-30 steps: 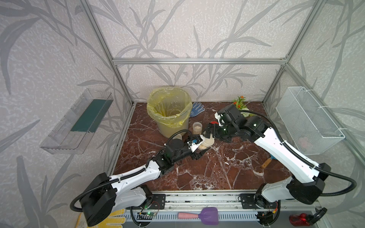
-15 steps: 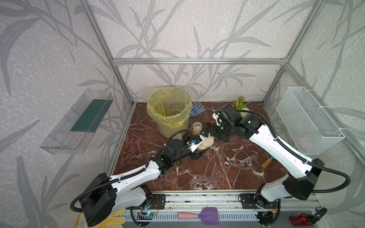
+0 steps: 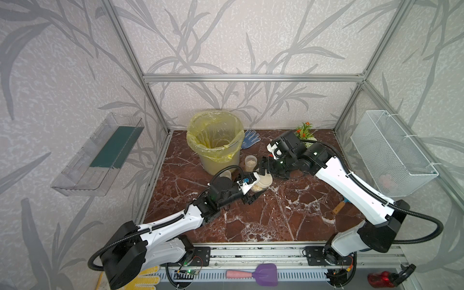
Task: Empty expired oatmeal from jars
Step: Unscrew the lid from the jar.
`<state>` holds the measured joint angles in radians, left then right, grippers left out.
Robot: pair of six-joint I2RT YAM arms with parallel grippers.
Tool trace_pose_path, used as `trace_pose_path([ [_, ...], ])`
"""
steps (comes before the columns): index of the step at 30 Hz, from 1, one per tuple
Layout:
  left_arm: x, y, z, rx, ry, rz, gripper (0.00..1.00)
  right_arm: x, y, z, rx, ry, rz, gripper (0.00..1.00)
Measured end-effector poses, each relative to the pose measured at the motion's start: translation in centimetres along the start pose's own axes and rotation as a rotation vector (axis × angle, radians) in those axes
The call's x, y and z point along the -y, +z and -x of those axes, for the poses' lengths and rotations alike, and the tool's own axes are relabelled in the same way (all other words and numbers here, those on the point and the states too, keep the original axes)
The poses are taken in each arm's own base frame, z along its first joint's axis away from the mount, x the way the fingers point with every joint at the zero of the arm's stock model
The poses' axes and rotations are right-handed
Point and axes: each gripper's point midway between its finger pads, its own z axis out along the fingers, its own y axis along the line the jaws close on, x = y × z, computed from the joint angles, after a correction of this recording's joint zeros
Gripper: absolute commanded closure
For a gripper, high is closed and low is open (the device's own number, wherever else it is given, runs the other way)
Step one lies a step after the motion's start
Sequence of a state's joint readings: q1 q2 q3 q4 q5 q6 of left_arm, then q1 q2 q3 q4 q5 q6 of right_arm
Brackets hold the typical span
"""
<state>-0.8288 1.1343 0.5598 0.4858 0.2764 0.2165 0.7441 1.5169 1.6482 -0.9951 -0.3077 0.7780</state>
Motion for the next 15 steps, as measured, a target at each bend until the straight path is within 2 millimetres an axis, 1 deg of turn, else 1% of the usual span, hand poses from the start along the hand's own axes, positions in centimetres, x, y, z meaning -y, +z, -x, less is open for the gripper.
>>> trace_pose_path([
  [9, 0.5, 0.0, 0.1, 0.006, -0.009, -0.028, 1.0, -0.1, -0.2, -0.5, -0.021, -0.067, 0.008, 0.16],
  [15, 0.6, 0.0, 0.2, 0.009, -0.009, -0.035, 1.0, 0.1, -0.9, -1.3, -0.05, -0.132, -0.002, 0.16],
])
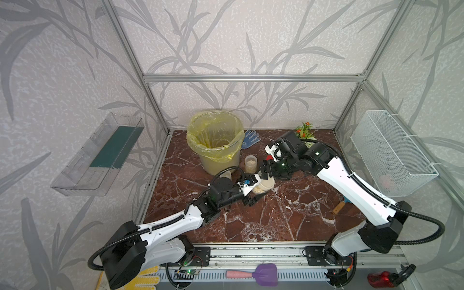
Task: Empty expired oatmeal from jars
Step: Unscrew the lid from the jar, then open the lid of the jar.
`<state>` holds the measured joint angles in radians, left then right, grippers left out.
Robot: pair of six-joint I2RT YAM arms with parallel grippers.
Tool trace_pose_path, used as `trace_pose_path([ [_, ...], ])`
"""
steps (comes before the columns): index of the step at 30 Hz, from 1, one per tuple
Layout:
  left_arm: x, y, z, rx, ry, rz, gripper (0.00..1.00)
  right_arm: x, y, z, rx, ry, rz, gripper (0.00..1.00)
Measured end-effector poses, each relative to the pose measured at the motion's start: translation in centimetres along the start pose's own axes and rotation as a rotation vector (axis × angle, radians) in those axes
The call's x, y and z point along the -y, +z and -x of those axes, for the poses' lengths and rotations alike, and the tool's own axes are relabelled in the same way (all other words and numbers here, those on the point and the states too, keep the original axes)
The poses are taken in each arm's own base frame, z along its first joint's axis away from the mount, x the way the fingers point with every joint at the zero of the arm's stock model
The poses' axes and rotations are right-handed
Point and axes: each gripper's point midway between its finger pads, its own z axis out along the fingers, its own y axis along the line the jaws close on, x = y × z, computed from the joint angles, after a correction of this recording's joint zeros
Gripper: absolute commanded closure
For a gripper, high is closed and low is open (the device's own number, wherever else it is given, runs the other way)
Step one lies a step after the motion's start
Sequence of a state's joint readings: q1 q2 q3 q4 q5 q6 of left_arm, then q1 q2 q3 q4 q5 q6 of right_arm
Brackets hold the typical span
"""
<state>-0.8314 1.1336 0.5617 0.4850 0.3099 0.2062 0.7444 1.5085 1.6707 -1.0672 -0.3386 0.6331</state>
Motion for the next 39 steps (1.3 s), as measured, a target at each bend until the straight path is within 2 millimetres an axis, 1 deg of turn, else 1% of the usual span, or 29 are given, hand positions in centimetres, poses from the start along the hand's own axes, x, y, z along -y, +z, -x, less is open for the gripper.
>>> trace_pose_path([
  [4, 0.1, 0.0, 0.2, 0.005, 0.001, -0.006, 1.0, -0.1, -0.2, -0.2, -0.006, -0.036, -0.002, 0.15],
  [13, 0.2, 0.1, 0.1, -0.001, -0.001, -0.011, 1.0, 0.1, -0.4, -0.8, -0.03, -0.086, -0.015, 0.16],
  [19, 0.5, 0.2, 0.0, -0.002, -0.009, -0.026, 1.0, 0.2, -0.4, -1.3, -0.046, -0.151, -0.019, 0.2],
  [21, 0.6, 0.2, -0.1, -0.004, -0.016, -0.034, 1.0, 0.2, -0.4, -1.3, -0.05, -0.18, -0.017, 0.25],
  [23, 0.7, 0.3, -0.1, -0.006, -0.024, -0.04, 1.0, 0.1, -0.4, -1.4, -0.055, -0.213, -0.013, 0.27],
  [24, 0.8, 0.3, -0.1, -0.005, -0.026, -0.044, 1.0, 0.1, -0.4, -1.5, -0.058, -0.234, -0.01, 0.31],
  [26, 1.0, 0.3, -0.1, -0.002, -0.029, -0.057, 1.0, 0.0, -0.6, -1.7, -0.068, -0.274, -0.005, 0.35],
  [28, 1.1, 0.2, 0.1, 0.006, -0.029, -0.068, 1.0, -0.1, -0.9, -1.8, -0.074, -0.32, 0.003, 0.44],
  [31, 1.3, 0.1, 0.3, 0.015, -0.043, -0.086, 1.0, -0.3, -1.0, -1.9, -0.075, -0.411, 0.016, 0.52],
  [39, 2.0, -0.1, 0.6, 0.028, -0.07, -0.143, 1.0, -0.8, -1.5, -2.5, -0.077, -0.684, 0.063, 0.57],
])
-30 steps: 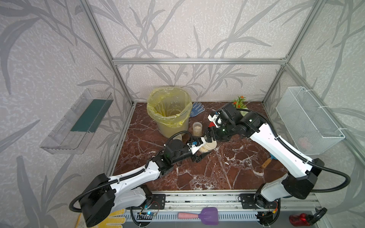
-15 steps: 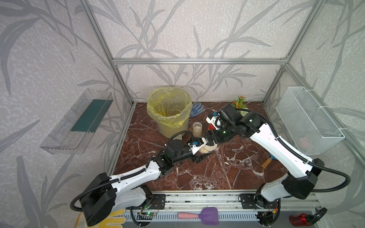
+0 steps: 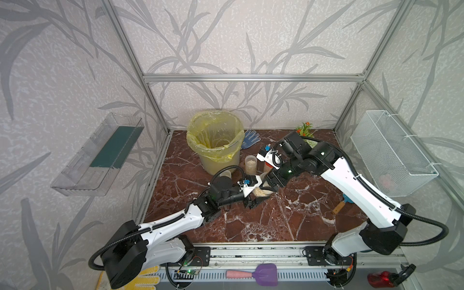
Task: Empty expired oatmeal from jars
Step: Open the lid of the jar.
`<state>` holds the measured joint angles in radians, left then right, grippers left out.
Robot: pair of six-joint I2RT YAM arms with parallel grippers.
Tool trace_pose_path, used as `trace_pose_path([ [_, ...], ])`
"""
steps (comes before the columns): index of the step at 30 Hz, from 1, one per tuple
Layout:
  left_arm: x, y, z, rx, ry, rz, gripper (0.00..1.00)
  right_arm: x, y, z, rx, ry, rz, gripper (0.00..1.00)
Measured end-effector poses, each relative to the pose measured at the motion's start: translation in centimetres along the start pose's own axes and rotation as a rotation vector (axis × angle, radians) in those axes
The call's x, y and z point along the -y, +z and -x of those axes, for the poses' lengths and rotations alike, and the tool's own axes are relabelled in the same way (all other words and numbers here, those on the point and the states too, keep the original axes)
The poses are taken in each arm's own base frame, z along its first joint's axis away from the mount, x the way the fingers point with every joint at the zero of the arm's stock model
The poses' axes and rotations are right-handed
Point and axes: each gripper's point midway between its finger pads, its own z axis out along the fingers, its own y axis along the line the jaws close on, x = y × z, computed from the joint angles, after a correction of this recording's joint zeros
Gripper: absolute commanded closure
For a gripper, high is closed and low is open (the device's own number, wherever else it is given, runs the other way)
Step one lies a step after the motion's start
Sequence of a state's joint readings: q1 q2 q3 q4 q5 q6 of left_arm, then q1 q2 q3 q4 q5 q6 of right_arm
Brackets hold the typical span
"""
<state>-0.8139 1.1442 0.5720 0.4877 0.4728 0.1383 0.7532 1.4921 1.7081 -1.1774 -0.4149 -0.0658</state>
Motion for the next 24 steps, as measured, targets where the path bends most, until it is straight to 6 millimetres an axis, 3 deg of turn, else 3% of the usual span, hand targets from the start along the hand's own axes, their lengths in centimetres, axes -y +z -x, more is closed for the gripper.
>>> trace_pose_path([
  [10, 0.6, 0.3, -0.7, -0.018, -0.022, -0.037, 1.0, -1.4, -0.2, 0.5, 0.015, -0.324, 0.08, 0.59],
  [20, 0.1, 0.2, -0.5, -0.012, -0.024, -0.015, 1.0, -0.9, -0.4, 0.6, 0.027, -0.378, 0.08, 0.63],
  [24, -1.4, 0.0, -0.7, -0.016, -0.037, 0.039, 1.0, -0.1, -1.5, 0.2, 0.059, -0.348, 0.074, 0.63],
])
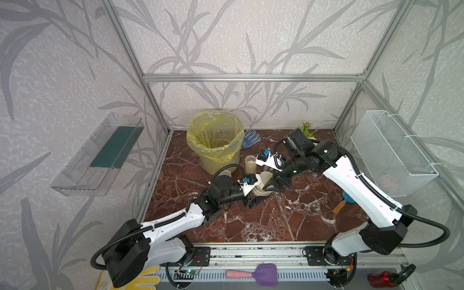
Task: Empty expired oatmeal from jars
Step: Open the lid of the jar, then place the lid at the center of the board.
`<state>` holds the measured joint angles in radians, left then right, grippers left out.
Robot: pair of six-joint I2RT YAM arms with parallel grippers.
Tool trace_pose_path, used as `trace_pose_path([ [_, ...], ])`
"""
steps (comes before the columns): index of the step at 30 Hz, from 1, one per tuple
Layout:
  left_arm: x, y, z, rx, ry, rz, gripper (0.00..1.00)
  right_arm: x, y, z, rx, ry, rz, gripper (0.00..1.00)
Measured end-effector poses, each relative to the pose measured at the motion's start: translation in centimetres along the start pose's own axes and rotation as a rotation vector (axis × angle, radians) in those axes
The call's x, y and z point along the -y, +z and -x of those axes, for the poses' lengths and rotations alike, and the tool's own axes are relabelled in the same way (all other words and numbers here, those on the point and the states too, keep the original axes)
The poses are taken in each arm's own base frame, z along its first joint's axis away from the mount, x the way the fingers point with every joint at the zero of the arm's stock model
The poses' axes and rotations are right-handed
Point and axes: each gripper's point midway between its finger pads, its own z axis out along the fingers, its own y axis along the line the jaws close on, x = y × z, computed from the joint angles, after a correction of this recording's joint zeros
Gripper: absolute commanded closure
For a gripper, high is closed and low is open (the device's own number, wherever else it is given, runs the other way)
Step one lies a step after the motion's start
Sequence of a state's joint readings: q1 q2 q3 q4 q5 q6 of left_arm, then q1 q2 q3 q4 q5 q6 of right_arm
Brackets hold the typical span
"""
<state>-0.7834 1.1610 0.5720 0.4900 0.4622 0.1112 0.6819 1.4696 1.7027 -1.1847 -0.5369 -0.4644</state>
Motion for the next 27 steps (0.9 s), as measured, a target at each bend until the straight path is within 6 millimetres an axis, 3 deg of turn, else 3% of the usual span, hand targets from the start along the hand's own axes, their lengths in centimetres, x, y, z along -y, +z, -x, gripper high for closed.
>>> trace_pose_path([
  [5, -2.2, -0.4, 0.0, 0.0, -0.018, 0.086, 1.0, -0.6, -2.1, -0.8, 0.043, 0.02, -0.013, 0.63],
  [11, -2.6, -1.1, -0.2, -0.002, -0.019, 0.124, 1.0, 0.5, -3.0, -2.8, 0.067, 0.096, -0.08, 0.63],
  [21, -3.1, -5.0, -0.8, 0.013, -0.026, 0.249, 1.0, 5.3, 2.1, -11.6, -0.102, 0.452, -0.237, 0.59],
  [27, -3.3, -6.4, -2.8, -0.017, -0.06, 0.307, 1.0, 8.3, 5.3, -16.6, -0.226, 0.633, -0.381, 0.6],
])
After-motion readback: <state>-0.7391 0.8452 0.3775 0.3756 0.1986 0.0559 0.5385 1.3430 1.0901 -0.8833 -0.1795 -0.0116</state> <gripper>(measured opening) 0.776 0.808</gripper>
